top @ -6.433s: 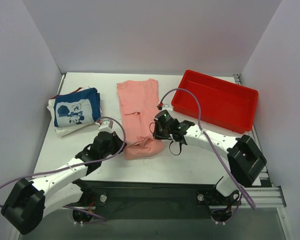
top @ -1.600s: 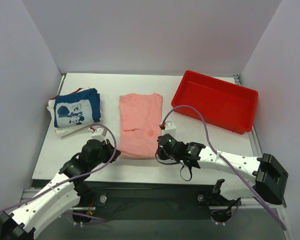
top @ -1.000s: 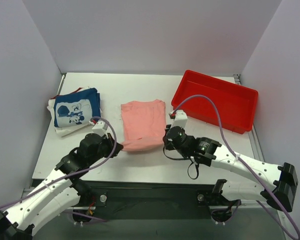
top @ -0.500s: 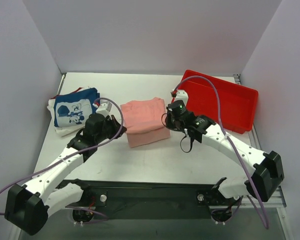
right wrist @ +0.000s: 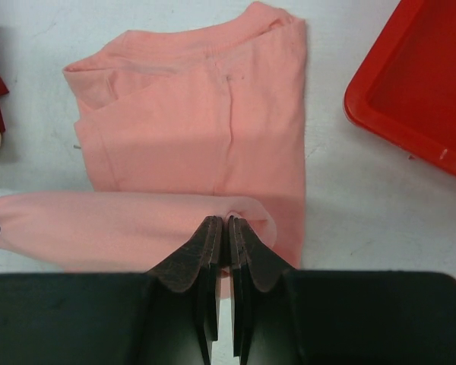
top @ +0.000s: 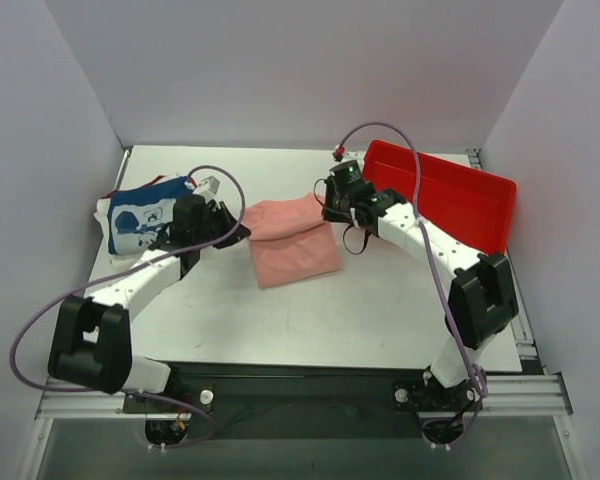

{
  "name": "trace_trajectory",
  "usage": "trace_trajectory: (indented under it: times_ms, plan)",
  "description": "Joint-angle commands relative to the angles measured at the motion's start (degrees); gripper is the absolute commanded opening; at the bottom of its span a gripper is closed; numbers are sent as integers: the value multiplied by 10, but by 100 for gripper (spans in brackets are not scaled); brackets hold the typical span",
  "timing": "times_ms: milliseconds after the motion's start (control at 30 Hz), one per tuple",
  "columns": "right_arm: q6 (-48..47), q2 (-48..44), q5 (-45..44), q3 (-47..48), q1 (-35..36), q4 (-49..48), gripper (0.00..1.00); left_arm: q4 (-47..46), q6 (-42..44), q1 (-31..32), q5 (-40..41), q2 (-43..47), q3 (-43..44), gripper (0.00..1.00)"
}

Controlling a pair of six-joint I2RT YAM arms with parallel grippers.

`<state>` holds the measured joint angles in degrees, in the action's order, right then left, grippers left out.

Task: Fold and stack the t-shirts
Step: Fold the long partially folded tshirt into a neat square

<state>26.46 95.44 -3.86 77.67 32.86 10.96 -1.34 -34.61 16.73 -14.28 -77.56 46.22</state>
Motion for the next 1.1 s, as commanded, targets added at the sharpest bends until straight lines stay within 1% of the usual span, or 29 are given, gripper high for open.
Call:
trace_trajectory:
  times_ms: [0,200,367,567,733,767,800,833,867,900,967,1000,1067]
  plan:
    - [-22,32,10,57,-22,6,0,-48,14,-23,-26,-49,52,0]
    - [-25,102,34,127,-47,10,0,-63,14,-35,-38,-128,101,0]
    - [-29,159,56,179,-61,20,0,-66,14,-48,-39,-172,130,0]
    - [-30,207,68,231,-68,26,0,-60,12,-54,-22,-196,150,0]
    - [-32,238,74,270,-71,27,0,-74,7,-67,-8,-212,164,0]
    - [-32,250,75,290,-71,27,0,-74,6,-71,-8,-215,169,18]
    - [-33,258,82,303,-73,29,7,-77,5,-74,-8,-224,183,33]
    - [-38,267,89,317,-75,31,18,-77,5,-76,-7,-226,190,47]
    - [-40,281,95,349,-75,38,43,-77,6,-78,-4,-226,196,60]
    - [-41,287,97,361,-75,42,51,-77,8,-78,0,-224,205,65]
    - [-49,288,105,376,-75,43,63,-72,16,-76,14,-212,206,71]
    - [-52,284,106,378,-75,42,65,-71,19,-75,19,-194,203,76]
    - [-58,265,107,371,-73,42,69,-74,27,-74,35,-171,176,79]
